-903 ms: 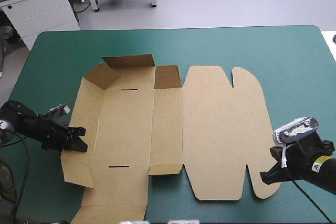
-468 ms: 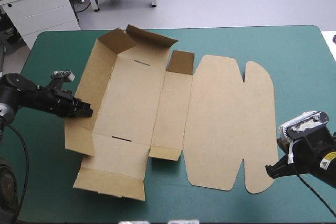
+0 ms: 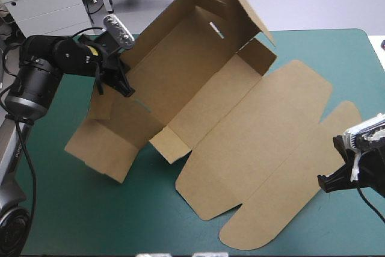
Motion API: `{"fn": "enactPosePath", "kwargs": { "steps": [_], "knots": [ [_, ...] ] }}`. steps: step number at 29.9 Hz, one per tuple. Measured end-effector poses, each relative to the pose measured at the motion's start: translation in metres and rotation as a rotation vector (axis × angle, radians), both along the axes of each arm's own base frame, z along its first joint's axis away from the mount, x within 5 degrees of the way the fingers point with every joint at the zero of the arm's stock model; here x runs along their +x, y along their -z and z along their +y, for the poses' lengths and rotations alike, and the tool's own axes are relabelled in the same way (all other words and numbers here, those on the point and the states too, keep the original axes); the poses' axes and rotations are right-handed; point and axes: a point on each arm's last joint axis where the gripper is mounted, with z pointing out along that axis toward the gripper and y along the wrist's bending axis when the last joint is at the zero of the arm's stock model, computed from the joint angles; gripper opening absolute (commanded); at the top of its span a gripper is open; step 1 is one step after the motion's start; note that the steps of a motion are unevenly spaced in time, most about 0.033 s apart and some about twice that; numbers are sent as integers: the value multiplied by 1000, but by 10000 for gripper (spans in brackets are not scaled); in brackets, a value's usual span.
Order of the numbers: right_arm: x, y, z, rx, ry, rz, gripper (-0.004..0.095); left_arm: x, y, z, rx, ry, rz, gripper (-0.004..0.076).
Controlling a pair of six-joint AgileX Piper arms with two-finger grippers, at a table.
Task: Fold the box
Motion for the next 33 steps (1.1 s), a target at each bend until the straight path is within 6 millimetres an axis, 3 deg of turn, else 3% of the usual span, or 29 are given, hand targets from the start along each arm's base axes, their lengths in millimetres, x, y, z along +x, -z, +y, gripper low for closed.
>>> {"fn": "enactPosePath", "kwargs": {
  "steps": [5,14,21,27,33],
  "knots": [
    [0,0,-2,18,40,5,-20,-4,-9,-52,91,136,-203,-10],
    [0,0,-2,36,52,8,-20,-4,24,-116,318,299,-273,-10],
    [0,-1,-2,43,56,8,-20,-10,26,-124,372,308,-338,-10],
    [0,-1,-2,70,72,15,-20,-30,60,-116,484,305,-361,-10],
    [0,-1,-2,108,95,25,-20,-56,81,-106,497,303,-495,-10]
  ]
}}
